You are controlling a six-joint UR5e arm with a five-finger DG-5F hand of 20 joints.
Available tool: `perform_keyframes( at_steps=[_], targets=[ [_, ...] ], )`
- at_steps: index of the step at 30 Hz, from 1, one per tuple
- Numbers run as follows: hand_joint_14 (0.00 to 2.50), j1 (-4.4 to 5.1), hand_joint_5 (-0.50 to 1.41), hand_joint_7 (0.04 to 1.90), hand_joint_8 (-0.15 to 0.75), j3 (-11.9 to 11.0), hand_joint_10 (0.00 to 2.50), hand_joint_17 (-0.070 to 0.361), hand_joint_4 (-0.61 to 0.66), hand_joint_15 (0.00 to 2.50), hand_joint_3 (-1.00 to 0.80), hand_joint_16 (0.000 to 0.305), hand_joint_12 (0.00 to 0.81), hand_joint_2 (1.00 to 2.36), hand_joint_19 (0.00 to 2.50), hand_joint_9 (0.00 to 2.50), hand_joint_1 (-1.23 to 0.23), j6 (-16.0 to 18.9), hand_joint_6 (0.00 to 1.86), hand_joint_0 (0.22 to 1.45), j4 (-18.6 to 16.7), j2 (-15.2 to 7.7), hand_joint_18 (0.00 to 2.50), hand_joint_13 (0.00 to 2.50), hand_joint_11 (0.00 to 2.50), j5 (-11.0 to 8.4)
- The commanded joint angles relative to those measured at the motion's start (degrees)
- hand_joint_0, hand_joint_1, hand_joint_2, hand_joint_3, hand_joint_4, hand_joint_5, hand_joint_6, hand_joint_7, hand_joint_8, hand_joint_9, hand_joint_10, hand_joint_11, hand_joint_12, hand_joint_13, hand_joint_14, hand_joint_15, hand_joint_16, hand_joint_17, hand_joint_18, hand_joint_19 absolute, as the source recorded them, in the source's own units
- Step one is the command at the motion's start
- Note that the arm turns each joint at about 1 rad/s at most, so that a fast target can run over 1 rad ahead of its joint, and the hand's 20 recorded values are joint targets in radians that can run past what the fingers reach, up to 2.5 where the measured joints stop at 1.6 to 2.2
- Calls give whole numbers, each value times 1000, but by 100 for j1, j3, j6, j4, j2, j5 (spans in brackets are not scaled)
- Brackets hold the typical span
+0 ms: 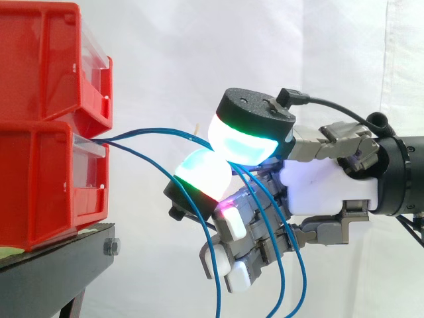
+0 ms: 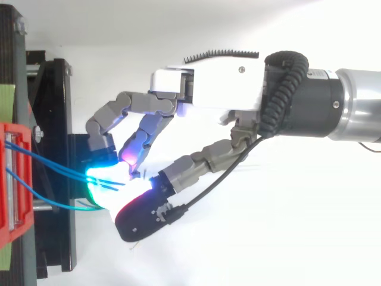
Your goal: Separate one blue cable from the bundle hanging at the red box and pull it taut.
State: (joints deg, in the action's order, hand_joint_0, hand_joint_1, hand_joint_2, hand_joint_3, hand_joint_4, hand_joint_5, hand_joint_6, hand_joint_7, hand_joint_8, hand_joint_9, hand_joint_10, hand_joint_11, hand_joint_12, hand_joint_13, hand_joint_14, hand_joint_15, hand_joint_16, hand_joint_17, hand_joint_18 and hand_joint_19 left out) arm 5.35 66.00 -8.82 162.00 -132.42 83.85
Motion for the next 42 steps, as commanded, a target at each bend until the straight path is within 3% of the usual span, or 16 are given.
perform_keyframes(
  at_steps=[1, 6, 12, 14, 18, 22, 26, 30, 33, 38, 39, 42],
  targets=[
    [16, -7, -161, 1136, 314, 0, 17, 91, 79, 497, -500, 40, 354, 1000, 440, 917, -946, -41, 919, 700, 7, -3, 858, 856, 697, 0],
    [16, 1, -143, 1095, 333, 0, 18, 91, 107, 493, -500, 40, 357, 1000, 447, 955, -783, -128, 907, 522, -2, 6, 869, 867, 697, -9],
    [18, 1, -137, 1116, 323, 9, 19, 78, 103, 490, -500, 35, 322, 1000, 478, 960, -536, -128, 870, 576, 7, -3, 812, 849, 677, -9],
    [16, 1, -137, 1137, 317, 9, 18, 74, 85, 496, -493, 33, 312, 1000, 492, 958, -574, -128, 867, 608, 7, -3, 779, 839, 675, -9],
    [16, 1, -138, 1193, 344, 9, 14, 83, 97, 486, -192, 37, 336, 1015, 458, 956, -720, -128, 872, 587, 7, -3, 797, 847, 671, -9],
    [14, 1, -149, 1207, 354, 9, 17, 85, 25, 484, -84, 38, 347, 1016, 444, 942, -826, -128, 897, 612, -2, -3, 802, 839, 685, -9],
    [16, 1, -163, 1259, 328, 9, 18, 80, 8, 509, -149, 36, 333, 1020, 453, 901, -906, -137, 907, 655, -2, -3, 788, 815, 701, -9],
    [18, 1, -166, 1205, 319, 9, 18, 85, 33, 507, -424, 38, 341, 1006, 433, 894, -973, -216, 918, 753, 7, -3, 817, 814, 696, -9],
    [16, 1, -162, 1190, 314, 35, 19, 86, 53, 489, -500, 38, 338, 1000, 423, 892, -970, -269, 921, 772, 33, 6, 831, 816, 707, -9],
    [16, 1, -145, 1185, 314, 88, 19, 82, 92, 485, -500, 36, 326, 1000, 432, 928, -950, -295, 925, 625, 7, -3, 845, 830, 728, -26],
    [17, 1, -142, 1161, 323, 106, 19, 84, 102, 489, -500, 37, 328, 1000, 432, 944, -903, -313, 924, 553, -2, -3, 853, 839, 721, -26],
    [15, -7, -142, 1139, 344, 106, 17, 85, 123, 480, -500, 38, 336, 1000, 430, 949, -785, -322, 904, 495, -2, -3, 844, 849, 701, -35]
  ],
)
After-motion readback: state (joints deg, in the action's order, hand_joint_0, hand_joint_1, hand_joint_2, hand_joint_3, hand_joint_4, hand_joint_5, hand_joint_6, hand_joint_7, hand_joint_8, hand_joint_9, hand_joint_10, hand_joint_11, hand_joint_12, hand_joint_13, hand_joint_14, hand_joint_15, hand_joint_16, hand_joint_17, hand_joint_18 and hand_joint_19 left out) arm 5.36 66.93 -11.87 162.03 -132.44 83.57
